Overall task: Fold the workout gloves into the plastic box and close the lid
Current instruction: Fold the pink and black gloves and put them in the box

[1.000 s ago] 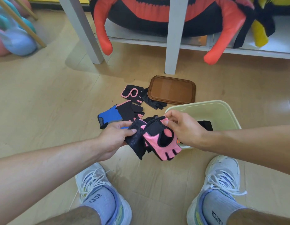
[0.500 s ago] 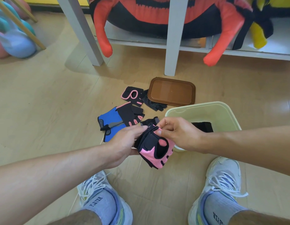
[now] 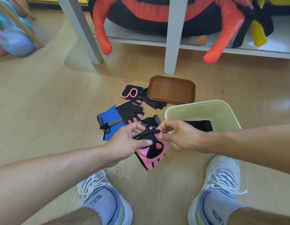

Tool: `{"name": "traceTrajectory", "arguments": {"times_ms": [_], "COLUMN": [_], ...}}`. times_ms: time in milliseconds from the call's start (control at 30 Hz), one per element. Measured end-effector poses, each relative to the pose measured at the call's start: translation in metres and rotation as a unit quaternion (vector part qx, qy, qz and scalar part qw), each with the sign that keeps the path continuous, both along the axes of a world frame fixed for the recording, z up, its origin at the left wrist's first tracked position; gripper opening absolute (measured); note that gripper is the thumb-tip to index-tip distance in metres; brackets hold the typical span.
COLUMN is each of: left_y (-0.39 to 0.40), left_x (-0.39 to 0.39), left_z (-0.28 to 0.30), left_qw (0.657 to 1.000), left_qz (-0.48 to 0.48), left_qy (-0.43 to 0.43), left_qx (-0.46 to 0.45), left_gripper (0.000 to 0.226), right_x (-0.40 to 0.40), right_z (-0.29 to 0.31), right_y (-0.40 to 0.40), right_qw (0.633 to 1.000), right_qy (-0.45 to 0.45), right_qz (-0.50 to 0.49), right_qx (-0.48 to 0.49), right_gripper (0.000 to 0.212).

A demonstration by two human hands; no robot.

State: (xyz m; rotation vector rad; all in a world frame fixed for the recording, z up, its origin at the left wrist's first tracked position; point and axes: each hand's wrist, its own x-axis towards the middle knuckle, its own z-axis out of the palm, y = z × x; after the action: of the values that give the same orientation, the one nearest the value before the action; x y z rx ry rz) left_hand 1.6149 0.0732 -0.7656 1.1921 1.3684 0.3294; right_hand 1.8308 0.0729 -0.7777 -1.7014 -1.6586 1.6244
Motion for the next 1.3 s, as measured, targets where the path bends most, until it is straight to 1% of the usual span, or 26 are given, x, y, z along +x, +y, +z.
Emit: {"name": "traceTrajectory", "arguments": {"times_ms": [133, 233, 300, 400, 467, 533, 633, 700, 800, 867, 933, 1067, 1100, 1167, 1233, 1300], "left_y": [0.0, 0.001, 0.001, 0.002, 0.002, -0.001, -0.002, -0.003, -0.004, -0.004, -0.005, -0.007, -0.007, -0.005, -0.003, -0.002], "left_x": [-0.003, -0.003, -0.003, -0.005, -0.005, -0.003, -0.001, -0.002, -0.003, -0.003, -0.003, -0.001, -0.001, 0.0, 0.002, 0.005], "left_z": [0.002, 0.003, 0.002, 0.002, 0.004, 0.008, 0.006, 0.004, 0.0, 0.0, -0.002, -0.004, -0.005, -0.006, -0.006, -0.006], "left_qw": [1.0, 0.998, 0.996, 0.996, 0.996, 0.992, 0.986, 0.985, 0.984, 0.987, 0.991, 0.993, 0.993, 0.994, 0.994, 0.993], "left_qz": [-0.001, 0.024, 0.031, -0.009, -0.069, -0.117, -0.134, -0.135, -0.132, -0.121, -0.107, -0.084, -0.077, -0.063, -0.05, -0.047], "left_qy": [-0.023, -0.038, -0.037, -0.015, 0.011, 0.039, 0.045, 0.043, 0.047, 0.046, 0.039, 0.08, 0.085, 0.085, 0.094, 0.104], "left_qx": [-0.02, -0.051, -0.075, -0.085, -0.054, 0.008, 0.086, 0.103, 0.112, 0.097, 0.066, 0.026, 0.019, 0.01, 0.008, 0.012], "left_gripper": [0.027, 0.019, 0.017, 0.022, 0.032, 0.035, 0.018, 0.008, 0.004, 0.006, 0.013, 0.047, 0.048, 0.039, 0.038, 0.041], "right_x": [0.002, 0.006, 0.008, 0.008, 0.007, 0.006, 0.005, 0.004, 0.007, 0.008, 0.009, 0.01, 0.01, 0.012, 0.016, 0.02], "right_z": [0.002, 0.007, 0.008, 0.005, 0.005, 0.006, 0.005, 0.003, 0.0, -0.001, 0.0, 0.005, 0.005, 0.003, 0.002, 0.004], "right_y": [0.003, 0.006, 0.007, 0.005, 0.004, 0.003, 0.001, 0.001, 0.002, 0.002, 0.004, 0.009, 0.009, 0.01, 0.012, 0.018], "right_qw": [0.998, 0.994, 0.993, 0.99, 0.988, 0.987, 0.984, 0.984, 0.989, 0.989, 0.988, 0.987, 0.986, 0.986, 0.987, 0.986], "right_qy": [0.033, 0.043, 0.014, -0.039, -0.042, -0.031, -0.052, -0.065, -0.052, -0.05, -0.044, -0.01, -0.009, -0.017, -0.026, -0.036], "right_qz": [0.01, 0.053, 0.096, 0.135, 0.146, 0.157, 0.164, 0.157, 0.139, 0.139, 0.147, 0.156, 0.159, 0.164, 0.16, 0.165], "right_qx": [-0.044, -0.082, -0.065, -0.016, 0.006, 0.013, 0.041, 0.051, 0.03, 0.011, -0.008, -0.042, -0.044, -0.03, -0.018, -0.01], "right_gripper": [0.024, 0.031, 0.028, 0.022, 0.019, 0.019, 0.024, 0.028, 0.035, 0.036, 0.035, 0.03, 0.031, 0.03, 0.02, 0.015]}}
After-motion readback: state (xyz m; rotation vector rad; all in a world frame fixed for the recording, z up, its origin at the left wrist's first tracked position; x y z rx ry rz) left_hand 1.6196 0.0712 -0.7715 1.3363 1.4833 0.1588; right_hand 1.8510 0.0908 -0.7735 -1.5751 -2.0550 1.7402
